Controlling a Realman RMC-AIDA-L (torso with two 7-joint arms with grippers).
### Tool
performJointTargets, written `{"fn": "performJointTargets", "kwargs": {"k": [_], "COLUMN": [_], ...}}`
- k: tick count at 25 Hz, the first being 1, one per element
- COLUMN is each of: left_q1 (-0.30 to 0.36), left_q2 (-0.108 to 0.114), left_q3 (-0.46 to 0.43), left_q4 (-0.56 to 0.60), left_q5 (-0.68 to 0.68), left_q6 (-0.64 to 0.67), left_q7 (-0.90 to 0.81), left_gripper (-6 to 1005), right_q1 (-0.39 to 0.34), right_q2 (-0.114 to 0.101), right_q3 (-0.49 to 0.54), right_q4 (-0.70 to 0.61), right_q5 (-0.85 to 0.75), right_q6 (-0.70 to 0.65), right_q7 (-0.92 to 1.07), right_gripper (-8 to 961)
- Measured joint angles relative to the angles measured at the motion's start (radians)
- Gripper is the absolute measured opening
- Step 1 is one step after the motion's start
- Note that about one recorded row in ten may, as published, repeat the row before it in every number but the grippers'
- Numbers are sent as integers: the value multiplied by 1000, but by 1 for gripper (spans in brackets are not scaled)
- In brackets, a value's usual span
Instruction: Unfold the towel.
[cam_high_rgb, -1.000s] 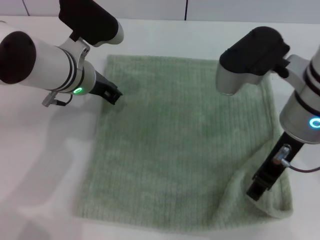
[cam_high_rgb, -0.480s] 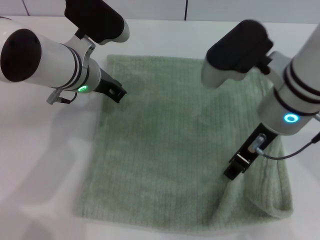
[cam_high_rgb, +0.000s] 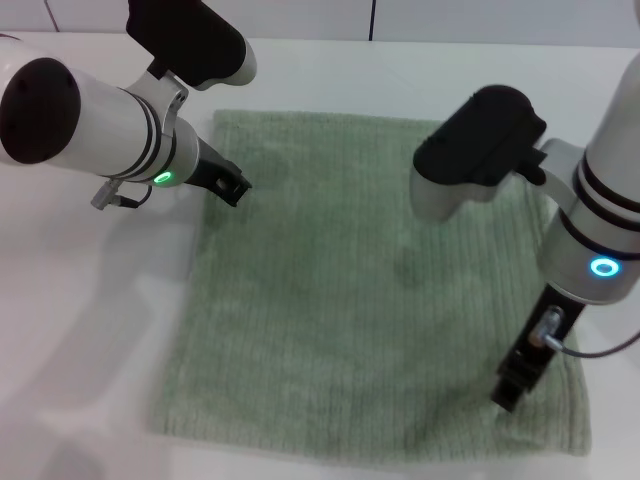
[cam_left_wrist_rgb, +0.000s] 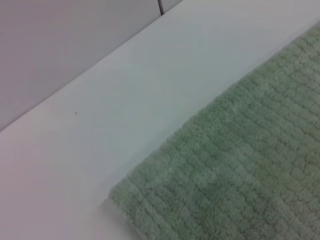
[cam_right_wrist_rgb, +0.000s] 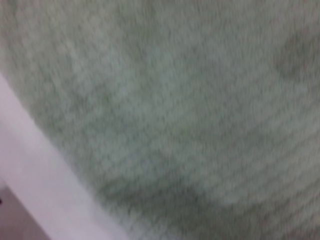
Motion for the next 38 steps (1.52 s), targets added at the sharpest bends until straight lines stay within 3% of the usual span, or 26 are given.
{"fn": "performJointTargets", "kwargs": {"k": [7, 12, 13, 17, 19, 20, 21, 22, 23, 24, 25, 26, 27, 28, 29, 30, 31, 33, 34, 35, 36, 38], "left_q1": [-4, 9, 19, 46, 86, 140, 140, 223, 223, 266, 353, 353, 400, 459, 459, 495, 495, 514, 516, 516, 513, 507], "left_q2": [1, 2, 2, 2, 2, 2, 2, 1, 1, 1, 0, 0, 0, 1, 1, 1, 1, 1, 0, -2, -3, -3], "left_q3": [3, 1, -2, -21, -42, -52, -52, -56, -56, -59, -63, -63, -64, -59, -59, -44, -44, -19, -5, 5, 17, 31], "left_q4": [-19, -74, -114, -179, -237, -286, -286, -340, -340, -357, -363, -363, -346, -274, -274, -178, -178, -61, 14, 69, 131, 211], "left_q5": [0, 29, 70, 105, 110, 110, 110, 108, 108, 106, 92, 92, 81, 66, 66, 60, 60, 62, 62, 61, 59, 53], "left_q6": [-2, -5, -11, 5, 73, 181, 181, 364, 364, 470, 693, 693, 838, 1076, 1076, 1290, 1290, 1499, 1603, 1674, 1748, 1833], "left_q7": [0, -2, -7, -10, -10, -7, -7, -8, -8, -16, -62, -62, -100, -164, -164, -205, -205, -215, -213, -212, -215, -233], "left_gripper": [1, 1, 1, 2, 2, 2, 2, 2, 2, 2, 2, 2, 2, 2, 3, 3, 3, 3, 3, 3, 26, 71], "right_q1": [-20, -65, -85, -136, -188, -246, -246, -282, -322, -369, -473, -473, -530, -631, -631, -718, -718, -759, -767, -749, -749, -703], "right_q2": [0, 0, 0, -3, -4, -4, -4, -4, -4, -4, -2, -2, -1, 1, 1, 2, 2, -1, -2, -2, -2, -2], "right_q3": [-1, 68, 115, 138, 137, 131, 131, 128, 126, 123, 102, 102, 83, 43, 43, -3, -3, -68, -119, -216, -216, -315], "right_q4": [-19, -172, -251, -362, -425, -459, -459, -472, -485, -497, -521, -521, -527, -513, -513, -457, -457, -367, -291, -120, -120, 71], "right_q5": [-3, 36, 79, 79, 30, -16, -16, -29, -32, -33, -26, -26, -16, 35, 35, 126, 126, 197, 214, 201, 201, 177], "right_q6": [-77, -77, -62, 4, 86, 190, 190, 249, 329, 409, 614, 614, 742, 995, 995, 1257, 1257, 1506, 1675, 1962, 1962, 2265], "right_q7": [3, -3, -10, -28, -53, -83, -83, -100, -127, -157, -224, -224, -270, -362, -362, -456, -456, -537, -584, -636, -636, -645], "right_gripper": [594, 599, 599, 603, 605, 606, 606, 607, 608, 609, 610, 611, 612, 613, 614, 614, 615, 617, 618, 619, 620, 621]}}
